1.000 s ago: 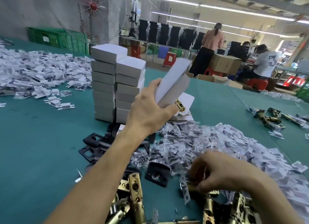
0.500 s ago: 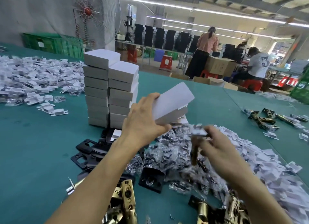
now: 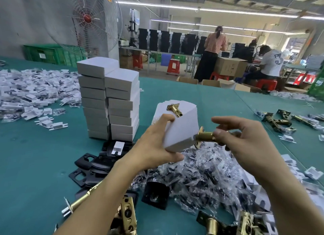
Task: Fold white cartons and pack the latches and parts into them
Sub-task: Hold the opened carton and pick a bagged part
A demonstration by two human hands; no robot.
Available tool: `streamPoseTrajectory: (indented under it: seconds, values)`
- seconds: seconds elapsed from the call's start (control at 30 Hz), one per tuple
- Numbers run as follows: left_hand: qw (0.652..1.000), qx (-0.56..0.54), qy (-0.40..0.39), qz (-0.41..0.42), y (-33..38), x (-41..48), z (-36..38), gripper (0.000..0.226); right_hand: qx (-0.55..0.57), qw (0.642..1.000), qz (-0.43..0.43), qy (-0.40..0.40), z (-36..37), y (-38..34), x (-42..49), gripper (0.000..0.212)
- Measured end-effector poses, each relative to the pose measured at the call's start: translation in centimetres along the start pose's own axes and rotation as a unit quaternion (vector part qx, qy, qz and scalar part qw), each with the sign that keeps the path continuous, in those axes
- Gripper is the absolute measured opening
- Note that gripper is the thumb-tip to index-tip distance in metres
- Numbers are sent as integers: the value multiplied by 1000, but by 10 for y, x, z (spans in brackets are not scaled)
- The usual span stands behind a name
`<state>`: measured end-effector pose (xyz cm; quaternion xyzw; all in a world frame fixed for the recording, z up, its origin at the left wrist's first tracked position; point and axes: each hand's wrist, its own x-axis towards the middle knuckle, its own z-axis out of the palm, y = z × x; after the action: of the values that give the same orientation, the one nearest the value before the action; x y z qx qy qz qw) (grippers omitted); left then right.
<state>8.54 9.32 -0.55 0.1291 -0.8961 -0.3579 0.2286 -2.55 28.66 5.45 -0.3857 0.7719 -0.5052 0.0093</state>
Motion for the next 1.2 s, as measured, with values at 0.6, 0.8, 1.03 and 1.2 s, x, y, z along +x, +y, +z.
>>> streamPoseTrajectory:
  seconds: [0.6, 0.8, 1.03, 1.2]
  values:
    - [835, -423, -326, -135, 5, -12, -11, 64, 206, 950, -206, 113, 7, -17, 2, 40]
    - [846, -428, -295, -122, 7, -10, -6, 65, 188, 966, -173, 33, 33, -21, -6, 23]
    - [853, -456, -237, -95, 7, -7, -6, 49, 67, 980, -171, 71, 36, -15, -4, 16]
    - [845, -469, -246, -74, 9, -8, -8, 46, 175, 968, -132, 121, 51, -17, -7, 16]
